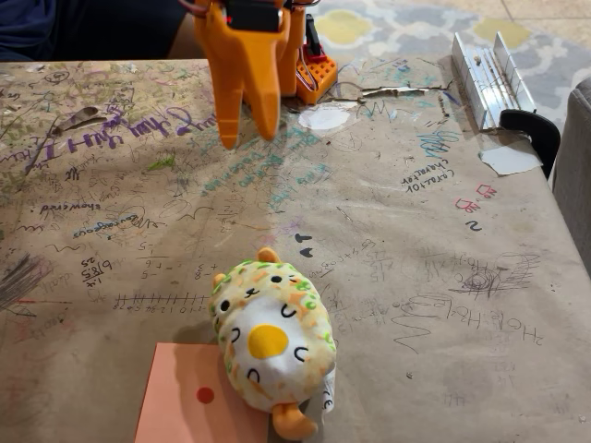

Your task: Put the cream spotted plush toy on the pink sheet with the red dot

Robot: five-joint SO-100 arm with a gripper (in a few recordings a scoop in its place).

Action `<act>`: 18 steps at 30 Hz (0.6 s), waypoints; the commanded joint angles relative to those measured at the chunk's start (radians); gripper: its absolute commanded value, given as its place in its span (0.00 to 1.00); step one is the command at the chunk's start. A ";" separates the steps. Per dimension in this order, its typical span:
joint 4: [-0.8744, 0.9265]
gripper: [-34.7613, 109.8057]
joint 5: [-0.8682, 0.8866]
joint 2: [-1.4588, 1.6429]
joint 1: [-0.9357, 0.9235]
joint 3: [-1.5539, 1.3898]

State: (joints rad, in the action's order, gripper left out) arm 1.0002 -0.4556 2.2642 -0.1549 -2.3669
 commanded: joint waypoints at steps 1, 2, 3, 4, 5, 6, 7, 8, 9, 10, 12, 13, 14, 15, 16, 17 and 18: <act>-0.075 0.52 -0.025 0.107 -0.031 -0.100; -0.104 0.51 -0.031 0.132 -0.032 -0.144; -0.126 0.49 -0.037 0.156 -0.031 -0.189; -0.143 0.47 -0.040 0.176 -0.026 -0.232; -0.160 0.44 -0.040 0.193 -0.018 -0.273; -0.173 0.40 -0.035 0.210 -0.006 -0.310; -0.187 0.34 -0.021 0.230 0.006 -0.345; -0.204 0.28 0.000 0.261 0.018 -0.379; -0.219 0.26 0.026 0.302 0.034 -0.420; -0.238 0.26 0.063 0.367 0.048 -0.466; -0.227 0.24 0.103 0.563 0.080 -0.566; -0.184 0.24 0.110 0.690 0.101 -0.615; -0.115 0.24 0.112 0.831 0.129 -0.660; -0.029 0.24 0.117 0.991 0.158 -0.704; 0.051 0.24 0.121 1.118 0.175 -0.741; 0.057 0.24 0.140 1.065 0.192 -0.707; 0.040 0.24 0.144 1.020 0.192 -0.696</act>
State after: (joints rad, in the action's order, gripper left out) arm 0.9633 -0.3283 3.2091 0.0077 -3.0864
